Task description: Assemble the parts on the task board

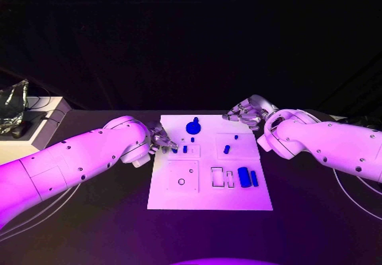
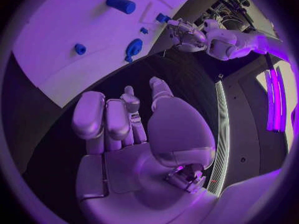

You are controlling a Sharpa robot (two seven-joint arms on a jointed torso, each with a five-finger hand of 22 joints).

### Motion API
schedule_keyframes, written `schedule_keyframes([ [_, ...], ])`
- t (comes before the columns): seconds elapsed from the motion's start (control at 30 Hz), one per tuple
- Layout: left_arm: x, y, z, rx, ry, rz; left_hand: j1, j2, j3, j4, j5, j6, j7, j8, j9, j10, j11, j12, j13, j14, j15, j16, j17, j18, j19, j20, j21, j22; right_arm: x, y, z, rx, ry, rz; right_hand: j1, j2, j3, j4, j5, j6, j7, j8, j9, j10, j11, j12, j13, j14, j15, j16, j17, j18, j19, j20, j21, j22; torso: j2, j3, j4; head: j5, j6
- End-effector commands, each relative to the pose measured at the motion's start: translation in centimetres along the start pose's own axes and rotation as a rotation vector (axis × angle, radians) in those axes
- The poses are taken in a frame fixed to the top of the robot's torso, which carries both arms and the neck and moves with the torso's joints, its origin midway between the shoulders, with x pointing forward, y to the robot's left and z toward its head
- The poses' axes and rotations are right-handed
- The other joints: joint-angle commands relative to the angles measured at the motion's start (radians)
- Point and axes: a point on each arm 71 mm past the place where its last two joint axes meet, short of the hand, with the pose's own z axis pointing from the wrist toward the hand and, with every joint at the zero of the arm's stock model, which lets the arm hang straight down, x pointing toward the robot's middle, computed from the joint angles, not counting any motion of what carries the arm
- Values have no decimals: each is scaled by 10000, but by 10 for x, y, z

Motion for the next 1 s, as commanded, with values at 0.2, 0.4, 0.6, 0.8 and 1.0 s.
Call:
schedule_keyframes([
  [0.2,3,-1,0,80,213,246,110,63,1173,-1160,26,77,14,2,17,238,-235,-46,11,12,-63,-43,-13,-135,24,-41,13,1209,1,1,0,-119,68,-49,-10,84,-11,-20,35,57,44,-69,-9,24,14,-49,7,-21,0,-24,-6,13,591,-22,-53,1363,-12,-5,1,-5,-42],
  [0.4,3,0,0,23,287,379,120,59,1172,-1164,20,73,19,-4,23,234,-232,-56,24,9,-60,-49,-19,-134,22,-38,14,1210,1,1,-1,-109,86,-54,-10,84,-11,-20,35,57,44,-69,-9,24,14,-49,7,-21,0,-24,-6,13,591,-22,-53,1363,-17,-6,8,-7,-58],
  [0.6,1,3,0,-48,228,503,131,55,1172,-1168,21,77,21,-5,24,233,-231,-60,29,9,-59,-47,-15,-135,21,-39,16,1211,0,1,-1,-105,85,-55,-23,89,-26,-26,20,69,41,-73,-15,34,11,-44,14,-23,-1,-25,-13,13,592,-23,-56,1363,-11,-15,6,-3,-72],
  [0.8,0,6,0,-120,173,566,144,57,1173,-1165,19,77,24,-11,23,235,-230,-64,36,10,-58,-41,-9,-139,28,-40,33,1217,0,1,-1,-105,81,-54,-23,89,-26,-26,20,69,41,-73,-15,34,11,-44,14,-23,-1,-25,-13,13,592,-23,-56,1363,-15,-20,19,-2,-84],
  [1.0,-2,7,1,-167,67,584,144,57,1173,-1165,19,77,24,-11,23,235,-230,-64,36,10,-58,-41,-9,-139,28,-40,33,1217,0,1,-1,-109,82,-53,-23,89,-26,-26,20,69,41,-73,-15,34,11,-44,14,-23,-1,-25,-13,13,592,-23,-56,1363,-12,-23,6,13,-75],
])
